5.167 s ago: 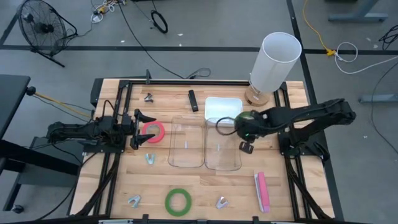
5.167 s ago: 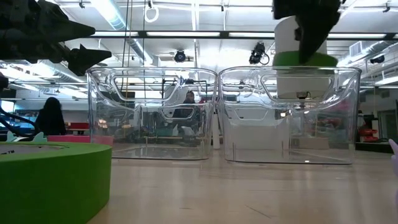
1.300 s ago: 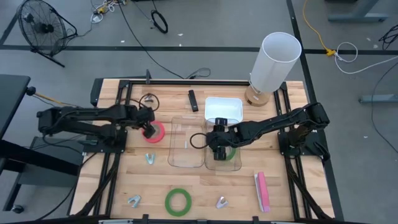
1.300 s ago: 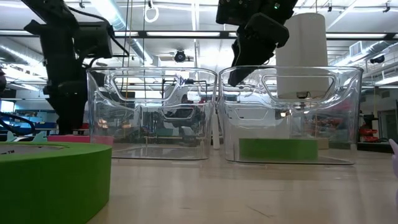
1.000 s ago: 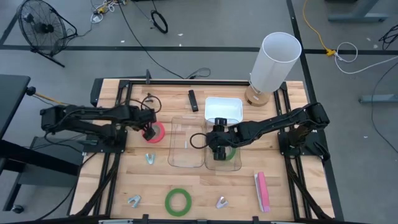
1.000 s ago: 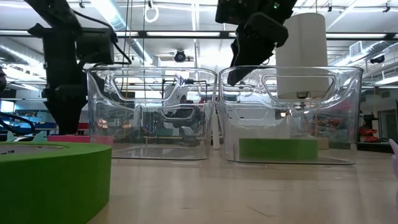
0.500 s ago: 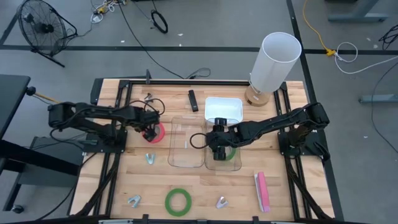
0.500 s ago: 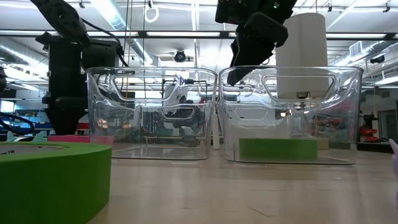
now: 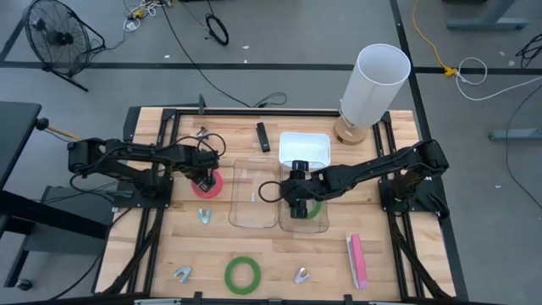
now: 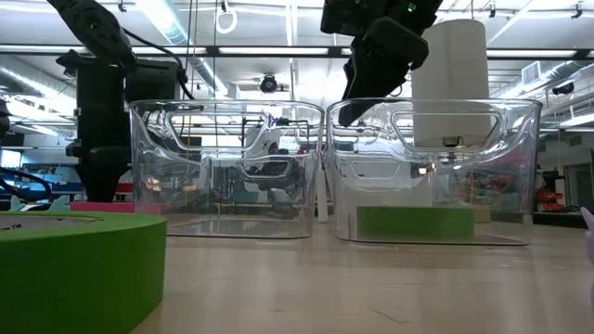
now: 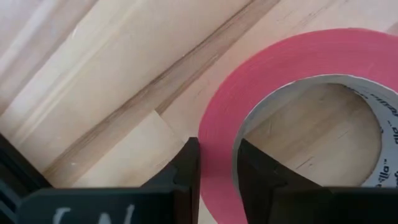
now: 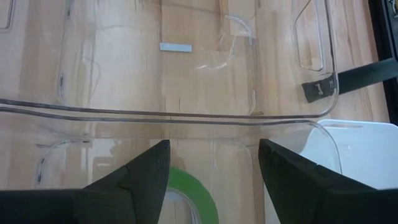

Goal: Pick and place Stapler, Stapler remover, tape
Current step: Put the pink tape into the right transparent bin

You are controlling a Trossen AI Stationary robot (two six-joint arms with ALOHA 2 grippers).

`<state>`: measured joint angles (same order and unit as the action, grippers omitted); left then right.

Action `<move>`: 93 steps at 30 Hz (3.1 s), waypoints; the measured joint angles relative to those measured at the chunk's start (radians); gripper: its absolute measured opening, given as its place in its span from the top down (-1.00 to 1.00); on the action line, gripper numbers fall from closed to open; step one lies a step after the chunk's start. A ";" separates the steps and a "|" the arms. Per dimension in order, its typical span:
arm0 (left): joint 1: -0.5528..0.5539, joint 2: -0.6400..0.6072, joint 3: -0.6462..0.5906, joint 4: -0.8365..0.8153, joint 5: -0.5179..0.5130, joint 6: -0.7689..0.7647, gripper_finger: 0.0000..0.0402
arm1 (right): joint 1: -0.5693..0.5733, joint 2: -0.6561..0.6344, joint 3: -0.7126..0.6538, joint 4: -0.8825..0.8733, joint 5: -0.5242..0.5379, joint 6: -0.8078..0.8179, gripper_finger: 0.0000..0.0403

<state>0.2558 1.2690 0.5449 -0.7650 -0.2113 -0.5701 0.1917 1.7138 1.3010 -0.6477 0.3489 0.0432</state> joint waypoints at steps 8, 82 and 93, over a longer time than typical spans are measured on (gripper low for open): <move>-0.002 -0.018 0.113 -0.194 -0.068 0.003 0.62 | 0.000 0.000 0.000 0.005 0.001 0.000 -0.22; -0.418 -0.008 0.730 -0.040 -1.103 0.319 0.62 | -0.259 0.000 -0.001 0.960 -0.172 0.029 -0.22; -0.434 -0.006 0.729 -0.036 -1.055 0.320 0.62 | -0.304 0.000 0.002 1.028 -0.214 0.096 -0.22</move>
<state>-0.1780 1.2633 1.2738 -0.8015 -1.2660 -0.2502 -0.1127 1.7138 1.3025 0.3799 0.1350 0.1391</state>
